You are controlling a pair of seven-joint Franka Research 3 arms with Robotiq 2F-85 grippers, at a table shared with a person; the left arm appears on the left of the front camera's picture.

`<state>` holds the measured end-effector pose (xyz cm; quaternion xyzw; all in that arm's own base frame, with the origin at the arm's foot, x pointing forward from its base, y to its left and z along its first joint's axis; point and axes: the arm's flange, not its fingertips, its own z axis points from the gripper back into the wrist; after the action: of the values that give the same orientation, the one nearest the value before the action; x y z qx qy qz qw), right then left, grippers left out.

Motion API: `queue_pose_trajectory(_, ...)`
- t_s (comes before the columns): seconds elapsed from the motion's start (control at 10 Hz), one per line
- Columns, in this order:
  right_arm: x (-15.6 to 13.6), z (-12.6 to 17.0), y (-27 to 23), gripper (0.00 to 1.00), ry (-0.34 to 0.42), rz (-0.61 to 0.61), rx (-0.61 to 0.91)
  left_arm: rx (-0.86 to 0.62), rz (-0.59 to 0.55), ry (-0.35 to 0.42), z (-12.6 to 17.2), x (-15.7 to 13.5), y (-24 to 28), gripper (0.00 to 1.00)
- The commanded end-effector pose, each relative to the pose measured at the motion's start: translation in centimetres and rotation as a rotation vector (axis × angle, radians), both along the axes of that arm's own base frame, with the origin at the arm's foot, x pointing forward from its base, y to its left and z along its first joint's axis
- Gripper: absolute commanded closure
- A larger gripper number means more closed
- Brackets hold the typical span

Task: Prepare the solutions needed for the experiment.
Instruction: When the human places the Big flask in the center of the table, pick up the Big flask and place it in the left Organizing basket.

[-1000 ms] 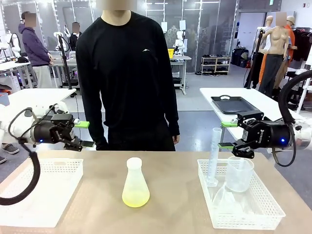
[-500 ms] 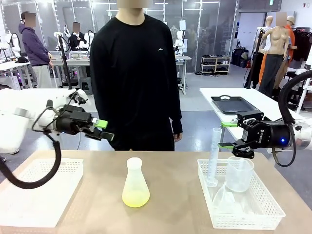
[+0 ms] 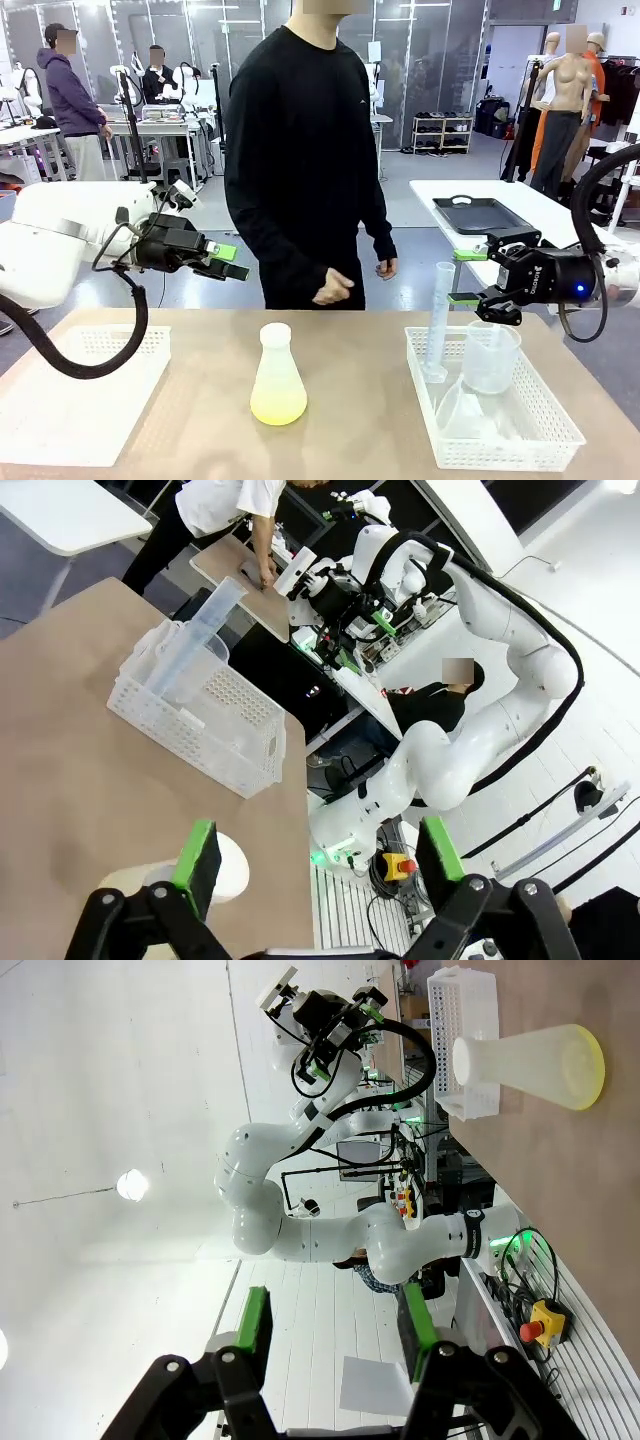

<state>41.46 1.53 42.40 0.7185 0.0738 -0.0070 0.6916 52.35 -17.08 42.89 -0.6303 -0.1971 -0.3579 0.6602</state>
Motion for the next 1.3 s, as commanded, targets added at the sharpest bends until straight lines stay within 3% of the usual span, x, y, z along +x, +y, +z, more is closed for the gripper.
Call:
queue_pose_trajectory(0.0, -0.1, 0.1, 0.0, 0.35, -0.003, 0.002, 0.008, 0.019, 0.002, 0.02, 0.5, -0.9, 0.4, 0.0)
queue_pose_trajectory(0.3, -0.1, 0.1, 0.0, 0.35, -0.003, 0.002, 0.008, 0.004, 0.003, 0.003, 0.1, -0.4, 0.3, 0.0)
queue_pose_trajectory(0.4, -0.1, 0.1, 0.0, 0.35, -0.003, 0.002, 0.008, -0.154, 0.009, -0.08, -0.1, 2.2, -0.7, 0.0)
queue_pose_trajectory(0.5, -0.1, 0.1, 0.0, 0.35, -0.003, 0.002, 0.008, -0.219, -0.031, -0.186, -0.3, 3.4, -1.4, 0.0)
queue_pose_trajectory(0.6, -0.1, 0.1, 0.0, 0.35, -0.003, 0.002, 0.008, -0.205, 0.044, -0.265, -0.4, 4.1, -2.1, 0.0)
queue_pose_trajectory(0.9, -0.1, 0.1, 0.0, 0.35, -0.003, 0.002, 0.008, -0.283, -0.14, -0.473, -1.3, 6.7, -4.4, 0.0)
queue_pose_trajectory(1.0, -0.1, 0.1, 0.0, 0.35, -0.003, 0.002, 0.008, -0.28, -0.143, -0.47, -1.9, 7.3, -5.0, 0.0)
queue_pose_trajectory(1.1, -0.1, 0.1, 0.0, 0.35, -0.003, 0.002, 0.008, -0.283, -0.168, -0.402, -2.8, 7.8, -5.2, 0.0)
queue_pose_trajectory(1.2, -0.1, 0.1, 0.0, 0.35, -0.003, 0.002, 0.008, -0.27, -0.089, -0.451, -1.3, 6.0, -4.8, 0.0)
